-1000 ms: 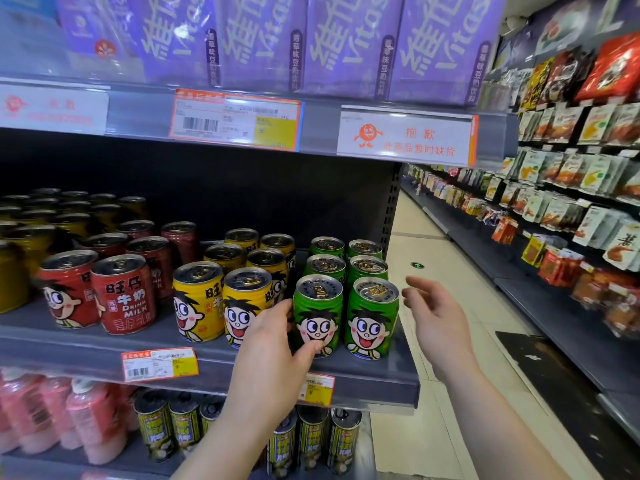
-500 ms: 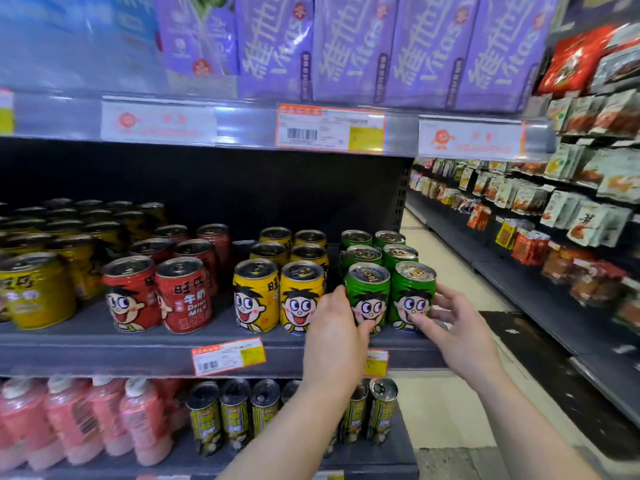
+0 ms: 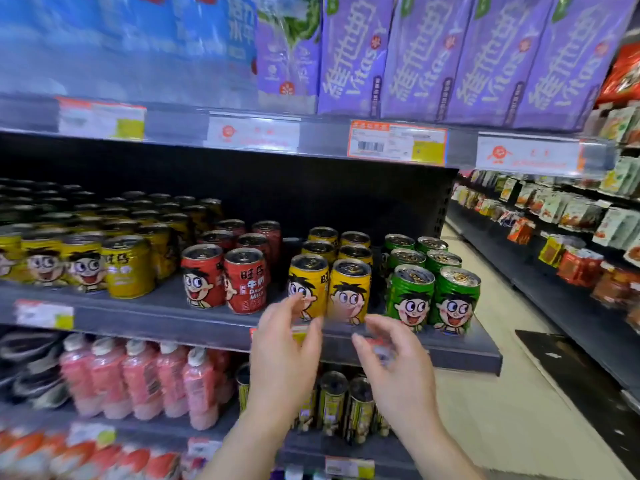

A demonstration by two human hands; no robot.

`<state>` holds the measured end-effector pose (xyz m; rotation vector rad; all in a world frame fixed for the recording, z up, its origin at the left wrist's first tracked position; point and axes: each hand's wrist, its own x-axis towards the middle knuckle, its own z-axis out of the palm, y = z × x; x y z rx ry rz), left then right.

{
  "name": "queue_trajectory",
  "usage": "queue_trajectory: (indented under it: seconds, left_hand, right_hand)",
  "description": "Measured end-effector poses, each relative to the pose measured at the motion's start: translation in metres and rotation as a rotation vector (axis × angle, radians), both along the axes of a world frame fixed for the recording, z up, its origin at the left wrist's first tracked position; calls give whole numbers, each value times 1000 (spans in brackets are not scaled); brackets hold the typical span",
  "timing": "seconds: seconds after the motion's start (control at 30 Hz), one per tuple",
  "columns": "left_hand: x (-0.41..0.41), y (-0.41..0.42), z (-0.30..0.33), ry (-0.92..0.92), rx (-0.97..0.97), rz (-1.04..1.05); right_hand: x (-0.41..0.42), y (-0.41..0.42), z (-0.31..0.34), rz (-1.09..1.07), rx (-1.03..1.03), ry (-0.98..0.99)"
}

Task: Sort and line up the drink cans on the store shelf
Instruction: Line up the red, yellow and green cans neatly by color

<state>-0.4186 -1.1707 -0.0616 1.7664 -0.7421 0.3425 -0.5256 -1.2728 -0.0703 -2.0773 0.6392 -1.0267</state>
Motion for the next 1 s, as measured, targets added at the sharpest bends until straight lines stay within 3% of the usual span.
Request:
queue_trajectory:
  seconds: [0.2,0.4,0.77,0.9,1.0]
  left_hand:
    - [51,43,8,77,-45,171]
    - [115,82,10,114,15,196]
    - [196,95,8,44,393,-40]
    - [201,97,8,-4,400,-59]
    - [206,100,7,-19,364,-75]
  right_hand:
    - [47,38,6,159,0,4]
    - [103,66,11,162,56,76]
    - [192,93,26,-231,27,154]
    - [198,97,29,-327,55,178]
    - [193,96,32,-255,67,131]
